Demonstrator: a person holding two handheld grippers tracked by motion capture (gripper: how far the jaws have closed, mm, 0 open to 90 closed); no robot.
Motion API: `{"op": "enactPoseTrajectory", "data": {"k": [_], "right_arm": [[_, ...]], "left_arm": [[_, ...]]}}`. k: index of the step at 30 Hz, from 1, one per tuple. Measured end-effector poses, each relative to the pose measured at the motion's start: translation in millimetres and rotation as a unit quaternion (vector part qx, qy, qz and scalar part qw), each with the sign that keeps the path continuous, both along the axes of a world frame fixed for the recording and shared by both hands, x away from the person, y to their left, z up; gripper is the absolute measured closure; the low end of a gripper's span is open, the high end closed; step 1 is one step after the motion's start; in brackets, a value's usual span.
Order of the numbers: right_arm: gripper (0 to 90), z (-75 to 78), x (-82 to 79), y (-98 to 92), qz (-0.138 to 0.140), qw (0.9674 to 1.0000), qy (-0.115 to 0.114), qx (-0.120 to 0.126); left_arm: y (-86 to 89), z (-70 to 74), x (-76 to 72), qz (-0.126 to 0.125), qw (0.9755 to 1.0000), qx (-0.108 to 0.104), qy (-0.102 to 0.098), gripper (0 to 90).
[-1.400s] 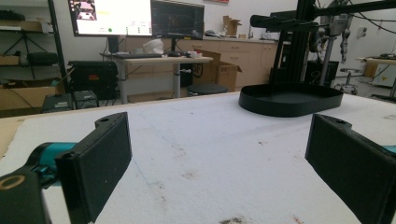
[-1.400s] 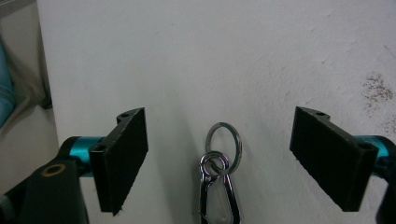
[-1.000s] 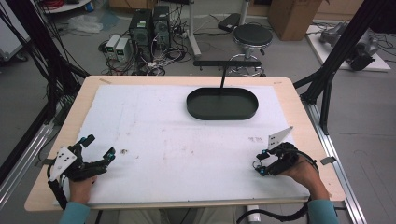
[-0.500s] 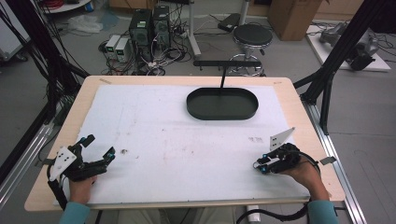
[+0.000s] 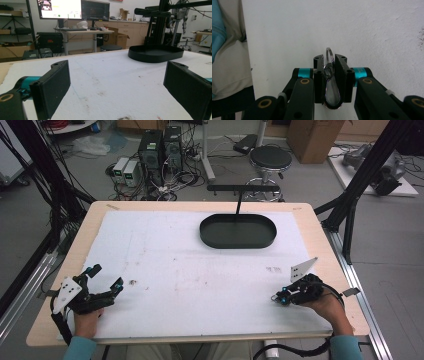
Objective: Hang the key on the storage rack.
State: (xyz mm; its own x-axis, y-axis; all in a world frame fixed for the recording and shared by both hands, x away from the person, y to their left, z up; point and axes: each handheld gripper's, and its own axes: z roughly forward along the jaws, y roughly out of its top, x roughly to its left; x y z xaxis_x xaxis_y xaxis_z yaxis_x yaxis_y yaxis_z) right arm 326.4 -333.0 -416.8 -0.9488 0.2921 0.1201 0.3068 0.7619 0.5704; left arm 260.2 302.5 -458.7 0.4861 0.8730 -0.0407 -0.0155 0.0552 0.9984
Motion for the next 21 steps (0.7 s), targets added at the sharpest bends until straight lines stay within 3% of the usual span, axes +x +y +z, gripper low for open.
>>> {"op": "enactPoseTrajectory", "data": {"k": [8,16,21], "right_arm": [[86.9,0.2,0.5,-0.4,0.003,1.0,0.003,-0.002],[88.6,0.4,0.7,-0.5,-0.009,0.9999,0.004,-0.005],[88.8,3.4,0.4,-2.1,-0.017,0.9998,0.004,0.008]], "left_arm": [[-0.1,0.0,0.1,-0.001,1.0,0.0,0.0,7.5],[-0.2,0.0,0.1,-0.001,1.0,0.0,-0.001,7.5],[-0.2,0.0,0.1,-0.001,1.0,0.0,-0.001,7.4]]}}
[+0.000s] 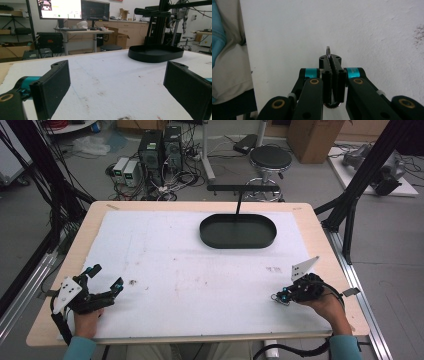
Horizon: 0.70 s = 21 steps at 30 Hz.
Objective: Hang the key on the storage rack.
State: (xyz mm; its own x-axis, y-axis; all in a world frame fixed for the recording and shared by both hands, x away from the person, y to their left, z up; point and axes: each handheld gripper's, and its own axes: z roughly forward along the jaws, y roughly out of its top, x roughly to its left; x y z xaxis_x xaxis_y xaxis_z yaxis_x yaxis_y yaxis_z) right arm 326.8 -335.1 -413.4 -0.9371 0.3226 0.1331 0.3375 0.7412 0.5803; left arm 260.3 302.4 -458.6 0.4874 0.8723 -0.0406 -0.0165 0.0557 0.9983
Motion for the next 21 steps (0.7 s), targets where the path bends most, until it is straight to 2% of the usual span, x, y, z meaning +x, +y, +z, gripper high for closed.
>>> {"op": "enactPoseTrajectory", "data": {"k": [3,5,6,7,8,9,10,11,13,15,18,19,20,21], "right_arm": [[88.8,5.0,0.2,-0.8,-0.012,0.9998,-0.007,0.014],[88.9,13.4,1.2,-1.7,-0.028,0.9988,-0.01,0.038],[88.9,13.4,1.2,-1.7,-0.028,0.9988,-0.01,0.038],[88.8,19.4,2.6,-2.1,-0.034,0.9976,-0.022,0.056],[88.8,19.4,2.6,-2.1,-0.034,0.9976,-0.022,0.056],[88.8,22.3,3.5,-2.3,-0.038,0.9968,-0.028,0.064],[88.8,27.9,6.4,-3.6,-0.052,0.9949,-0.027,0.083],[88.8,27.9,6.4,-3.6,-0.052,0.9949,-0.027,0.083],[88.8,37.2,10.5,-7.9,-0.076,0.9882,-0.034,0.129],[88.8,43.3,13.4,-10.8,-0.09,0.9831,-0.044,0.153],[88.8,51.0,16.7,-14.3,-0.114,0.9752,-0.061,0.18],[88.8,51.0,16.7,-14.3,-0.114,0.9752,-0.061,0.18],[88.8,55.8,18.2,-16.1,-0.125,0.9704,-0.072,0.193],[88.8,55.8,18.2,-16.1,-0.125,0.9704,-0.072,0.193]], "left_arm": [[0.0,0.0,0.1,0.0,1.0,-0.001,0.001,7.4],[0.3,0.0,-0.1,0.001,1.0,0.001,0.001,7.5],[0.2,0.1,0.0,0.0,1.0,0.001,0.001,7.5],[0.1,0.0,-0.1,0.0,1.0,0.001,0.0,7.5],[0.1,0.0,-0.1,0.0,1.0,0.001,0.0,7.5],[-0.1,0.0,0.0,0.0,1.0,0.0,0.0,7.5],[-0.3,0.0,-0.1,0.0,1.0,0.001,-0.001,7.5],[-0.3,0.0,-0.1,0.0,1.0,0.001,-0.001,7.5],[-0.2,0.0,-0.2,0.001,1.0,0.002,-0.001,7.4],[-0.2,0.0,-0.2,0.001,1.0,0.002,-0.001,7.5],[-0.2,0.0,-0.3,0.0,1.0,0.002,-0.001,7.4],[-0.3,0.1,-0.4,0.0,1.0,0.003,-0.001,7.4],[-0.5,0.1,-0.3,0.0,1.0,0.004,-0.002,7.5],[-0.5,0.1,-0.3,0.0,1.0,0.004,-0.002,7.4]]}}
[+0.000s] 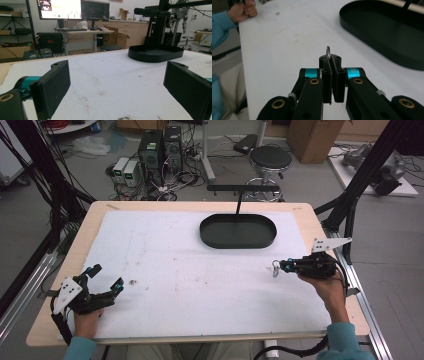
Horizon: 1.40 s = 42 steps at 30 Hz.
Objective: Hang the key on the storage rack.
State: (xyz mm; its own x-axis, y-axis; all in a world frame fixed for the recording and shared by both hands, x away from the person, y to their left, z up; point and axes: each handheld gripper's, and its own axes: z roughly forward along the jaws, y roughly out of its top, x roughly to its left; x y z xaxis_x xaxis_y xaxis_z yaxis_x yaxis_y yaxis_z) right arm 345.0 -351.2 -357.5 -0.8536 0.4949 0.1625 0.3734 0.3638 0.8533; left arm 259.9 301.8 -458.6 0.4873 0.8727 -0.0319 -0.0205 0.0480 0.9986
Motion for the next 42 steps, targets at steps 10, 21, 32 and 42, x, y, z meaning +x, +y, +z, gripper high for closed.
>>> {"op": "enactPoseTrajectory", "data": {"k": [10,21,32,42], "right_arm": [[88.8,23.6,10.4,5.4,-0.025,0.999,-0.037,0.005],[88.8,60.2,37.2,16.4,-0.034,0.9975,-0.062,-0.003],[88.8,96.1,78.5,25.4,-0.051,0.9966,-0.061,-0.021],[88.8,119.2,112.3,29.6,-0.068,0.9952,-0.061,-0.034]], "left_arm": [[0.1,0.0,0.0,0.0,1.0,0.0,0.0,7.4],[0.3,0.0,-0.2,0.0,1.0,0.002,0.0,7.4],[0.3,-0.1,-0.1,0.0,1.0,0.0,0.0,7.4],[0.0,-0.1,-0.1,0.0,1.0,0.002,-0.001,7.5]]}}
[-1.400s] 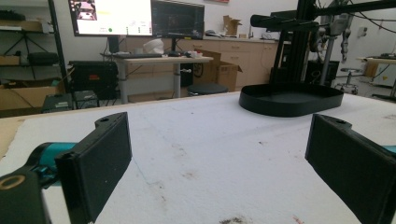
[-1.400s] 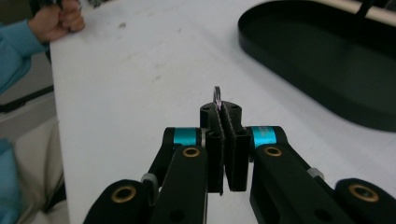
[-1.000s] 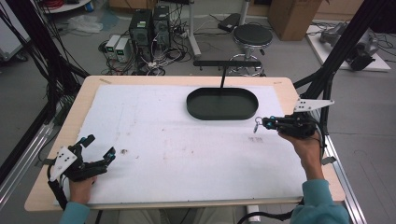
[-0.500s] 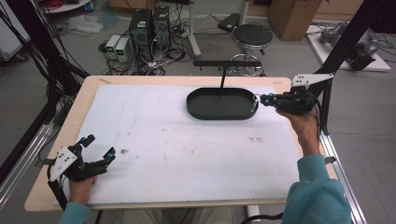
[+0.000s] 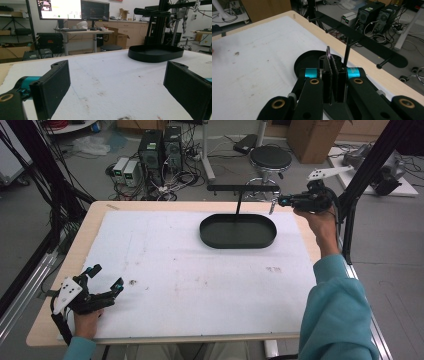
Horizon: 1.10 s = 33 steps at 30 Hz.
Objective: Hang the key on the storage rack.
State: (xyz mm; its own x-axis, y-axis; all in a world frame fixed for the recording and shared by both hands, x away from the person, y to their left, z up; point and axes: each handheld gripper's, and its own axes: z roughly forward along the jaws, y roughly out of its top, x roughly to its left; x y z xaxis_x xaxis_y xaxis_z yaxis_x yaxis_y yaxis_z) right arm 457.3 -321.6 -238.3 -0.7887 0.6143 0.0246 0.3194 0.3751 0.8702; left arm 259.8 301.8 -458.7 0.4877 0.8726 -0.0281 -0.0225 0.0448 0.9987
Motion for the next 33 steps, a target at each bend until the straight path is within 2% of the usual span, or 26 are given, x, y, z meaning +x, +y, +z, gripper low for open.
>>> {"op": "enactPoseTrajectory", "data": {"k": [2,4,7,8,11,16,26,32,33], "right_arm": [[88.8,4.1,9.7,2.5,-0.006,0.9998,0.009,-0.014],[88.8,5.0,12.7,2.7,-0.007,0.9998,0.005,-0.015],[88.8,7.5,20.4,2.3,-0.012,0.9997,0.012,-0.016],[88.8,9.6,25.8,2.8,-0.016,0.9994,0.021,-0.024],[88.8,12.0,29.3,3.8,-0.016,0.9994,0.018,-0.027],[88.8,14.6,40.9,3.2,-0.021,0.9986,0.03,-0.037],[88.7,6.5,55.1,8.1,-0.029,0.9956,0.053,-0.071],[88.8,1.2,60.9,10.1,-0.037,0.9944,0.06,-0.079],[88.8,-1.0,63.0,9.5,-0.04,0.9937,0.067,-0.081]], "left_arm": [[0.3,0.0,0.2,0.001,1.0,-0.004,0.002,7.4],[0.1,0.0,0.1,0.001,1.0,-0.003,0.001,7.5],[0.2,0.0,0.1,0.001,1.0,-0.003,0.002,7.5],[0.4,0.1,0.0,0.0,1.0,-0.002,0.002,7.4],[0.3,0.1,0.0,0.001,1.0,-0.002,0.002,7.5],[0.3,0.1,0.0,0.0,1.0,-0.001,0.001,7.5],[0.2,0.0,-0.2,0.0,1.0,0.001,0.001,7.4],[0.2,0.0,-0.2,0.0,1.0,0.001,0.001,7.4],[0.3,0.0,-0.2,0.0,1.0,0.001,0.001,7.4]]}}
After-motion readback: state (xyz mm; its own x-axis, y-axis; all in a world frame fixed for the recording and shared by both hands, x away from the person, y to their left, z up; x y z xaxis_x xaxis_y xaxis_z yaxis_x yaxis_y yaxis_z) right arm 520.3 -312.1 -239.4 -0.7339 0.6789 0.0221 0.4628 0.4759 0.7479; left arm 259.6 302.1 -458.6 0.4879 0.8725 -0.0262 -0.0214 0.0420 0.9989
